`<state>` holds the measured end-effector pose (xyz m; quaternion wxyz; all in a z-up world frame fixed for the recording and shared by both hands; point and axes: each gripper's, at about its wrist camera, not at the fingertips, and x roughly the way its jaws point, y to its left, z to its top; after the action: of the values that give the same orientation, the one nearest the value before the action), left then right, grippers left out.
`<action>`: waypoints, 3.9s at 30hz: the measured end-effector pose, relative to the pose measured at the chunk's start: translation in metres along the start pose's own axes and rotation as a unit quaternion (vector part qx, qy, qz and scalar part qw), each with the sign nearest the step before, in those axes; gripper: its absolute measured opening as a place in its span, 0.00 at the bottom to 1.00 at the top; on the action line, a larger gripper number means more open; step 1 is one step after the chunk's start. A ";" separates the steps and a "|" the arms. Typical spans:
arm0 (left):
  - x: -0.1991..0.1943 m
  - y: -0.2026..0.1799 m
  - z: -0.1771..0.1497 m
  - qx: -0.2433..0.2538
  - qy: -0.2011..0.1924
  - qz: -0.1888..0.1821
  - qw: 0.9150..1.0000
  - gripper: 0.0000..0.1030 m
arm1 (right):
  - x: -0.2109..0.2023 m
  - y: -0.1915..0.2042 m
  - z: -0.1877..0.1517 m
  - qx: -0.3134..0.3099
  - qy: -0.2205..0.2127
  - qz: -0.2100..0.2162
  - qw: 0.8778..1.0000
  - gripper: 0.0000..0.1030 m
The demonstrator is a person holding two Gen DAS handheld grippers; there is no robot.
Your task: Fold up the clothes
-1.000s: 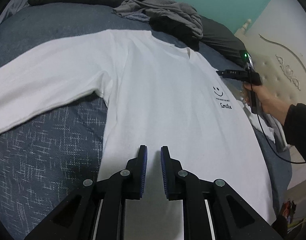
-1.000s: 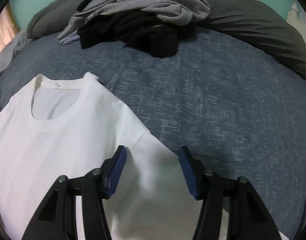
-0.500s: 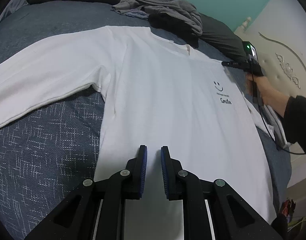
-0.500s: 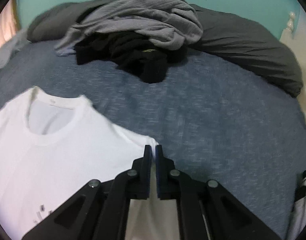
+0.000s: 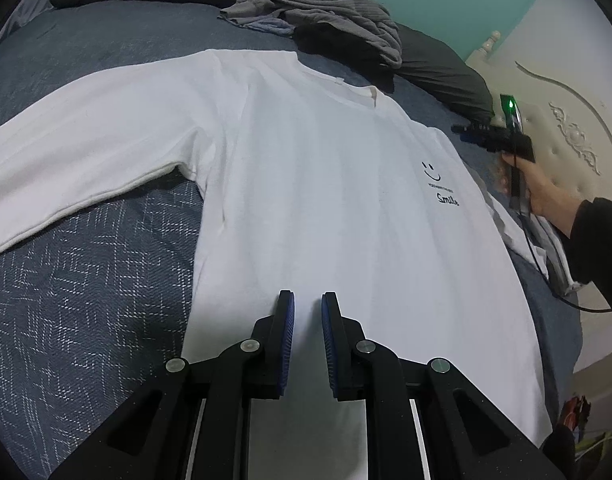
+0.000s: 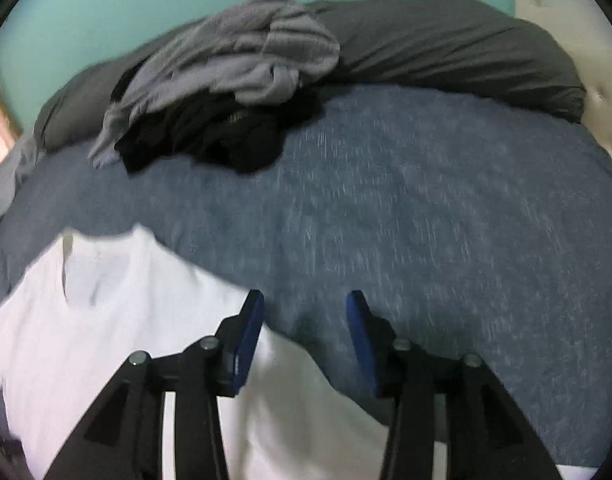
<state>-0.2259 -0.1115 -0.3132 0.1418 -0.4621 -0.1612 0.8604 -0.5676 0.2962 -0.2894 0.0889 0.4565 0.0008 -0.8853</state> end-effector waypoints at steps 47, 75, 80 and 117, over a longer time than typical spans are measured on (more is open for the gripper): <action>-0.009 -0.038 -0.003 0.037 0.000 -0.021 0.999 0.16 | -0.215 -0.165 -0.197 0.192 -0.025 -0.147 0.970 0.54; -0.003 -0.045 -0.004 0.048 0.005 -0.020 0.999 0.17 | -0.182 -0.193 -0.241 0.276 -0.016 -0.264 0.924 0.08; -0.005 -0.044 -0.003 0.047 0.003 -0.020 0.999 0.17 | -0.212 -0.186 -0.229 0.258 -0.066 -0.257 0.929 0.04; -0.001 -0.054 -0.005 0.066 0.014 -0.027 0.997 0.17 | -0.288 -0.244 -0.189 0.236 -0.092 -0.215 0.943 0.12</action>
<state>-0.2159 -0.0623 -0.2928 0.1974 -0.4591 -0.1150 0.8585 -0.2899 0.5973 -0.1867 -0.2136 0.3699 -0.1181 -0.8964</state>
